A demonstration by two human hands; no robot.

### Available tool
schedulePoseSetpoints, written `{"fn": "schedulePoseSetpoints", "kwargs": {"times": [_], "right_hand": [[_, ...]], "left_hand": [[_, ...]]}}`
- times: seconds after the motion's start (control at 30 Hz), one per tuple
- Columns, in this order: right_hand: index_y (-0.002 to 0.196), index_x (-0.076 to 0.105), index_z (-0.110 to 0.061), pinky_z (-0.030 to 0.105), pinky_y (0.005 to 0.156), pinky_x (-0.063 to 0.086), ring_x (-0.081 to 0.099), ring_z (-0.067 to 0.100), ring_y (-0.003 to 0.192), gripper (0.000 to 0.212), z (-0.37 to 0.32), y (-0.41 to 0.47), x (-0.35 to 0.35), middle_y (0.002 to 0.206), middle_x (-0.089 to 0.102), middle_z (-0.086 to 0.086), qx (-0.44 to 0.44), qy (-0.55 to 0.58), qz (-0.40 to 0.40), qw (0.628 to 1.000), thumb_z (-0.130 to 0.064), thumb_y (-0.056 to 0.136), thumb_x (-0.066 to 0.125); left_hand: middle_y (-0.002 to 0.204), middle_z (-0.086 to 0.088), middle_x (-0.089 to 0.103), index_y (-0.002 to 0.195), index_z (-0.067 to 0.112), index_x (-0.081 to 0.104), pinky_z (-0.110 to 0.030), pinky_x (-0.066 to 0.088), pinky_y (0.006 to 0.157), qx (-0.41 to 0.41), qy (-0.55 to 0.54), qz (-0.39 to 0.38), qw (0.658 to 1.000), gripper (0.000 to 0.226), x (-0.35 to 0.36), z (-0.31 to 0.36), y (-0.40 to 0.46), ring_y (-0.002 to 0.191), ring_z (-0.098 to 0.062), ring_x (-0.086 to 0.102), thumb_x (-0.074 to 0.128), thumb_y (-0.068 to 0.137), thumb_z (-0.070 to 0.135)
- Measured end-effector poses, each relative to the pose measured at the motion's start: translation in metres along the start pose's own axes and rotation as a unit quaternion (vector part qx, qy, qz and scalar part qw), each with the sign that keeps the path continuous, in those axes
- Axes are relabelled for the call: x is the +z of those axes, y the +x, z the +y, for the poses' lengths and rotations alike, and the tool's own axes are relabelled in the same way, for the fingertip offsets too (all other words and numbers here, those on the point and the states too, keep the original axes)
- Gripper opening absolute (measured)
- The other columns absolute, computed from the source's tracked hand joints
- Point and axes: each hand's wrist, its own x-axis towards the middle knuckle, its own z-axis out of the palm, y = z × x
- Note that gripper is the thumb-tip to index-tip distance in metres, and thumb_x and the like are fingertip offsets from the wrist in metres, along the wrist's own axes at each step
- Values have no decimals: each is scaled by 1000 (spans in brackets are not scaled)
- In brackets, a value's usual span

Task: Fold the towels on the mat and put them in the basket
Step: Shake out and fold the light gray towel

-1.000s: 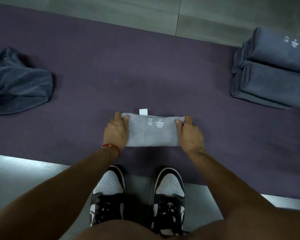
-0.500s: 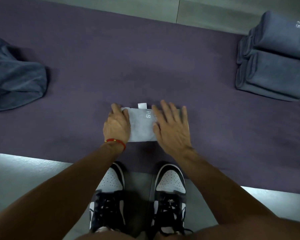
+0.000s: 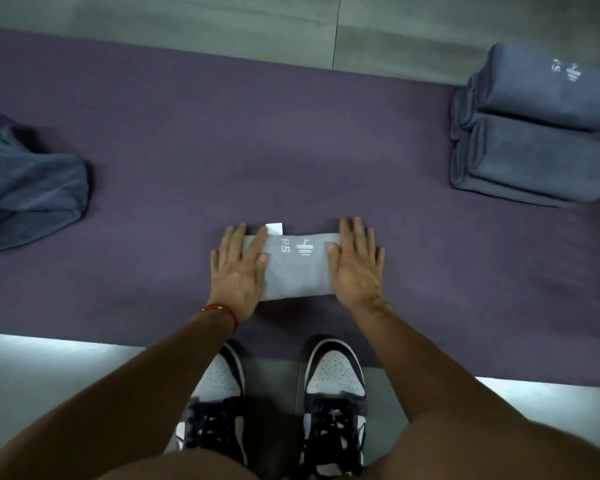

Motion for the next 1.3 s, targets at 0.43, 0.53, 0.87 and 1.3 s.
{"fn": "schedulePoseSetpoints", "kwargs": {"times": [0.43,0.53,0.87,1.3], "right_hand": [[129,51,-8,44,96,54,63,31,111,50,-3,-22,-52,123,63,10,255,328,-114,902,-31,88,70],[129,54,-11,51,89,58,72,28,100,97,68,-11,-35,116,71,7,245,399,-212,858,-51,51,94],[125,65,-2,43,108,45,64,28,120,54,58,-152,-298,124,70,13,122,521,-138,834,-15,76,81],[112,66,-3,37,86,57,69,22,103,26,158,-120,-424,119,72,11,146,488,35,860,-23,96,66]], "left_hand": [[101,-17,70,111,-5,66,-44,58,76,-372,-420,-116,820,35,-58,7,-14,87,-32,69,77,81,9],[88,-16,74,108,-3,66,-36,58,63,-361,-459,-177,792,35,-80,28,-31,76,-28,72,78,80,13],[111,-19,71,121,2,64,-40,58,77,-135,-492,-240,826,31,-189,187,-55,91,-30,69,62,89,4],[90,-3,67,104,19,62,-47,53,80,26,-405,-265,875,24,-205,373,2,76,-18,64,41,106,31]]}}
